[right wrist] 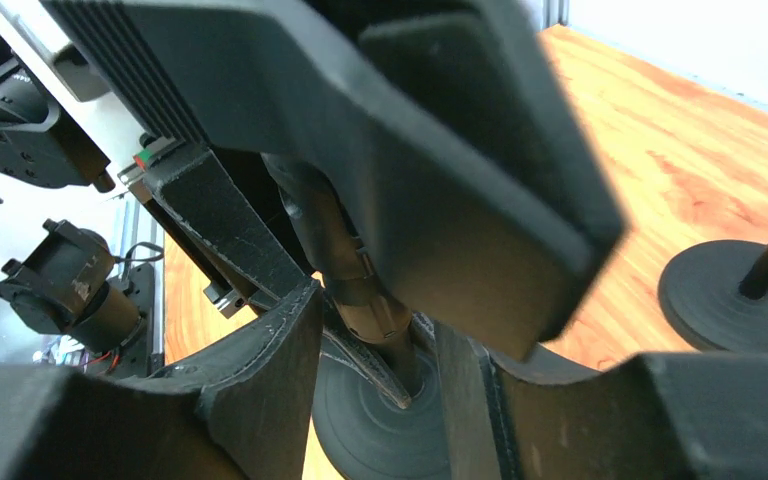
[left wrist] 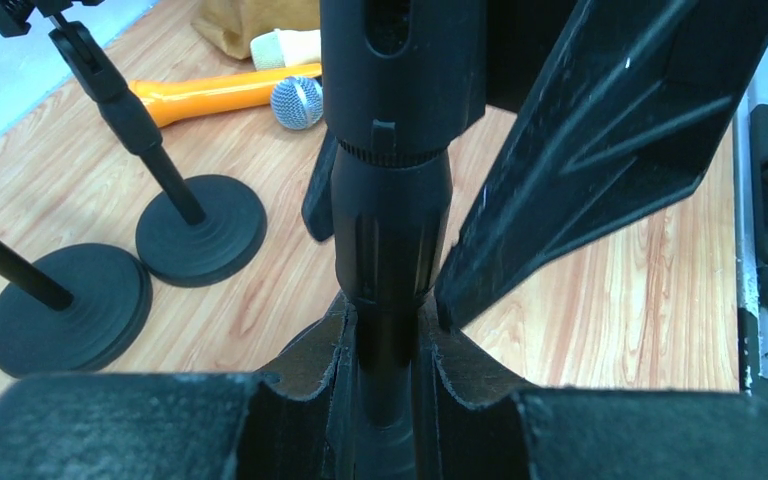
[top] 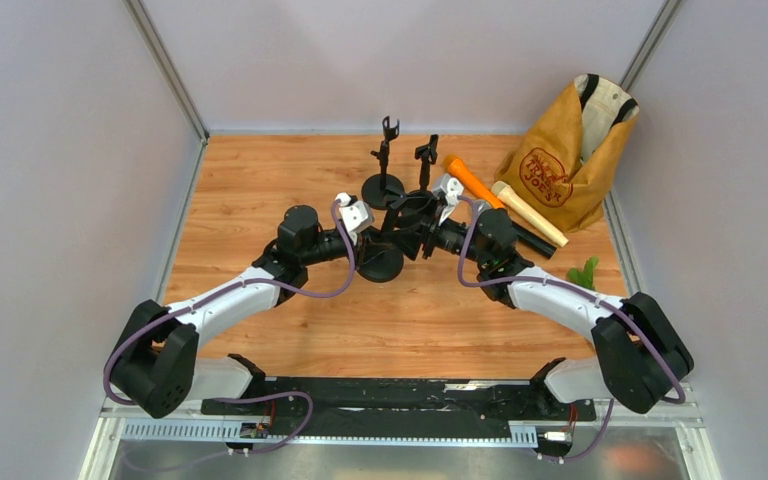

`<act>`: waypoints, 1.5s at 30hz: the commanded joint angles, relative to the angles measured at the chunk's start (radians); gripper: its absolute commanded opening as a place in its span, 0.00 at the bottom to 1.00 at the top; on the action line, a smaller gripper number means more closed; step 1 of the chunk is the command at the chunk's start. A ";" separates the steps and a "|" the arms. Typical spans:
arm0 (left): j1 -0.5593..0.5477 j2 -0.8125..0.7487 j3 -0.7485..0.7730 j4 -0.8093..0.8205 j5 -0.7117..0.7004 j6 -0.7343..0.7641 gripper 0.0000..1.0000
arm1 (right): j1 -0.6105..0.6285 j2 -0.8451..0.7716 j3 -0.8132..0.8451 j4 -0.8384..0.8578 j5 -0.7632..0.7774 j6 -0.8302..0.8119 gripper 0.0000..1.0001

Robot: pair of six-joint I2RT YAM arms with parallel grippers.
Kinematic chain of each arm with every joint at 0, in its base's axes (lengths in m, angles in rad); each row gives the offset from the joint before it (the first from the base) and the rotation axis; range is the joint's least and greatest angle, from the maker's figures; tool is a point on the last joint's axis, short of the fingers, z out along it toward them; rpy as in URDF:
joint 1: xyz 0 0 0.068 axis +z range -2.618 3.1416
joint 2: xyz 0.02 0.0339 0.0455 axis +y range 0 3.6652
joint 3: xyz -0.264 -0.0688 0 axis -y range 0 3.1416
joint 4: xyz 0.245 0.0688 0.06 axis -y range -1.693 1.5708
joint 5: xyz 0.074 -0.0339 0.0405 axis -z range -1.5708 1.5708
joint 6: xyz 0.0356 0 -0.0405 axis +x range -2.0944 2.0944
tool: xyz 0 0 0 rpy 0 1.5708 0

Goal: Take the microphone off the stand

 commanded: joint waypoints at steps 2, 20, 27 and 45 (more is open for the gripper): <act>-0.007 -0.026 0.015 0.105 0.066 -0.001 0.00 | 0.028 0.022 0.037 0.035 -0.007 -0.004 0.45; -0.006 -0.031 0.019 0.083 0.271 -0.009 0.00 | 0.025 -0.026 0.040 0.035 -0.140 -0.069 0.09; -0.006 -0.038 0.019 0.071 0.358 -0.006 0.00 | -0.004 -0.055 0.043 0.035 -0.328 -0.103 0.11; -0.006 -0.024 0.015 0.103 0.189 -0.015 0.00 | -0.026 -0.076 0.022 0.055 -0.075 0.004 0.52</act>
